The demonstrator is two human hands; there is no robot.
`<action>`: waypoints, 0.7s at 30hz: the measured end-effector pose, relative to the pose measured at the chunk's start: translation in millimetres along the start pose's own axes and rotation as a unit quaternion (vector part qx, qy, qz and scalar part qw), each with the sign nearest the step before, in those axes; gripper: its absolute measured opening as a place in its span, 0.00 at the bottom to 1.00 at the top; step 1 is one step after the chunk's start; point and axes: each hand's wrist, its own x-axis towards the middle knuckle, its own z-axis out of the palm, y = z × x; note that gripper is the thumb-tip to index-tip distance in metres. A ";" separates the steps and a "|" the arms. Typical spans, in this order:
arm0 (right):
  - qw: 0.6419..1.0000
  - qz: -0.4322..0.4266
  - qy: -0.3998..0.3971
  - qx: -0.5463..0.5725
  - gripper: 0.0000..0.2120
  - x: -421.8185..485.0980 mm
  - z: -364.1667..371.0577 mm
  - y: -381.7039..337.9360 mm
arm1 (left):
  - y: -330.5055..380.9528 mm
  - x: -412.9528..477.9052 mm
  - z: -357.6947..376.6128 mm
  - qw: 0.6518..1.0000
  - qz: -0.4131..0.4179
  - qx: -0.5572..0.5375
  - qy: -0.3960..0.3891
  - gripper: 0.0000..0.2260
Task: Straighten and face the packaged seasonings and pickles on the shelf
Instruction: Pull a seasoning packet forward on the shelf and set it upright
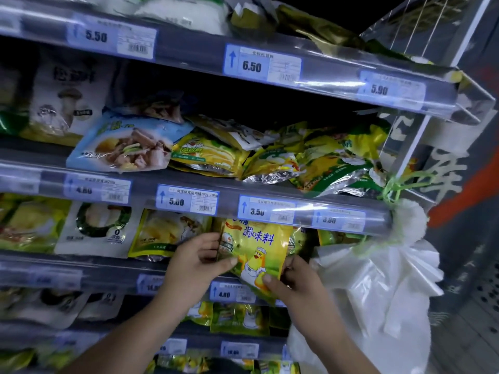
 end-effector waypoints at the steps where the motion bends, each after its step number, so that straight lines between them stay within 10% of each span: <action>1: 1.000 -0.005 0.001 0.022 0.10 -4.5 -1.0 -0.8 | 3.6 -5.5 -0.3 1.000 0.003 -0.003 0.007 0.26; 6: 0.992 0.010 -0.043 0.121 0.10 -29.6 -15.2 9.0 | 18.2 -36.6 -4.4 0.999 -0.029 -0.020 -0.024 0.14; 10: 0.982 0.051 -0.110 0.143 0.39 -47.6 -18.9 23.4 | 10.1 -70.9 -9.1 0.991 -0.097 -0.052 -0.082 0.15; 16: 0.975 0.078 -0.131 0.165 0.19 -62.2 -5.1 27.7 | -5.7 -105.7 -16.1 0.984 -0.141 -0.075 -0.077 0.31; 21: 0.948 0.097 -0.194 0.233 0.26 -72.7 -6.1 29.1 | -12.4 -123.0 -20.0 0.954 -0.190 -0.165 -0.160 0.26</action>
